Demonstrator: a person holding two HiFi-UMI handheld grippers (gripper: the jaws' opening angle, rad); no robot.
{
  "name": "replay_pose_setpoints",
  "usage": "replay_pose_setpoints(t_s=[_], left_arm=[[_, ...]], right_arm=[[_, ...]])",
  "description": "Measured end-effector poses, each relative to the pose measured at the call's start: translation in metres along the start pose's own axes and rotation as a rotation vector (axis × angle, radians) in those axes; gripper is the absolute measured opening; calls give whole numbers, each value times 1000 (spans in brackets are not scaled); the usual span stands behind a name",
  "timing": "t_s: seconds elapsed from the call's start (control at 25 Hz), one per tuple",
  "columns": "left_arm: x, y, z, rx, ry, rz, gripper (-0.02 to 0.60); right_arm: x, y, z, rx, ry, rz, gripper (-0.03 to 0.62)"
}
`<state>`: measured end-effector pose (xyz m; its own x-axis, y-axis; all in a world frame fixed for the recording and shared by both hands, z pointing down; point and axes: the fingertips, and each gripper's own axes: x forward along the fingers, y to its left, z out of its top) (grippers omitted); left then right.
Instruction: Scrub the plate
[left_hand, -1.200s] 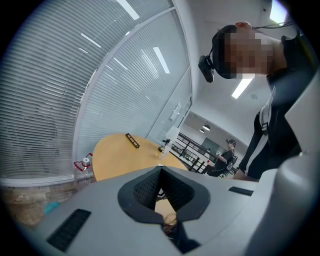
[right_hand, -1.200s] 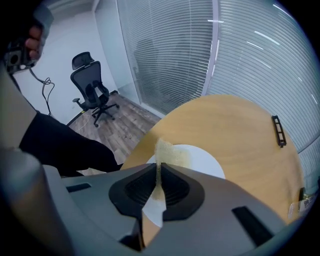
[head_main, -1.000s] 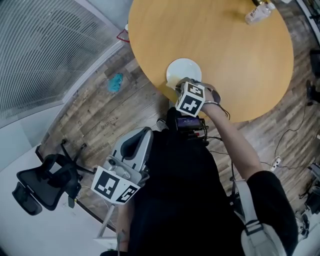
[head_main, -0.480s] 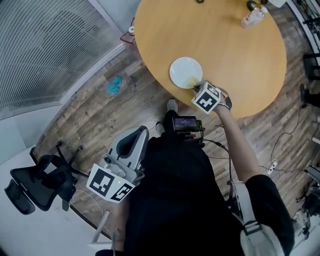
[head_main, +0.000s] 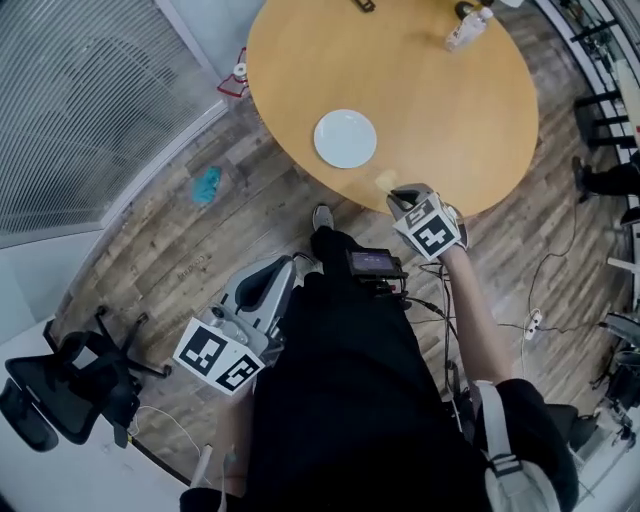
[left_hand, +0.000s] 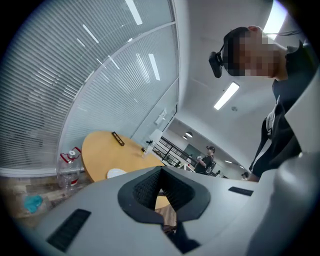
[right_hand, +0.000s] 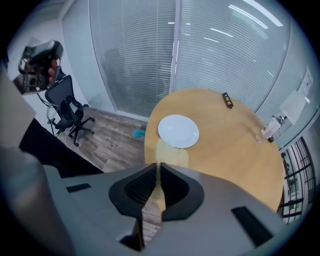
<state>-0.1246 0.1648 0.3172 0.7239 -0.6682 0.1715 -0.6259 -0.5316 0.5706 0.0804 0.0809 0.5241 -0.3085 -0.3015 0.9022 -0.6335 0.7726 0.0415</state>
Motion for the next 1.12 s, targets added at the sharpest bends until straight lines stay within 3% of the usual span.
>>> replay_pose_setpoints(t_s=[0.2,0.32,0.48,0.64,0.76,0.92,1.12], left_arm=[[24,-38,-7,42,20,-90,11],[33,-56,-4,74,-1,-90,11],[49,-63,-11,56,-18,-47,11],[81,-82,-9,1,-74,-15,11],[116,-113,-12,11,-83,-26,11],[173,-158,-25,40,-61,-59,11],[221,-201,-41,59,-47,-75,11]], right_arm=[[-67,20,-13,135,-174,57,26],[-101,14,-14,233,-287,72,26],[-152,-18,-11,258,-425,51,26],[-235,-60,9,318,-755,41,26],[-286,-67,10,274,-926,87,26],[-316,-75,-10,225,-1016,216,26],[-322,-100,-45,223,-1021,256,25]])
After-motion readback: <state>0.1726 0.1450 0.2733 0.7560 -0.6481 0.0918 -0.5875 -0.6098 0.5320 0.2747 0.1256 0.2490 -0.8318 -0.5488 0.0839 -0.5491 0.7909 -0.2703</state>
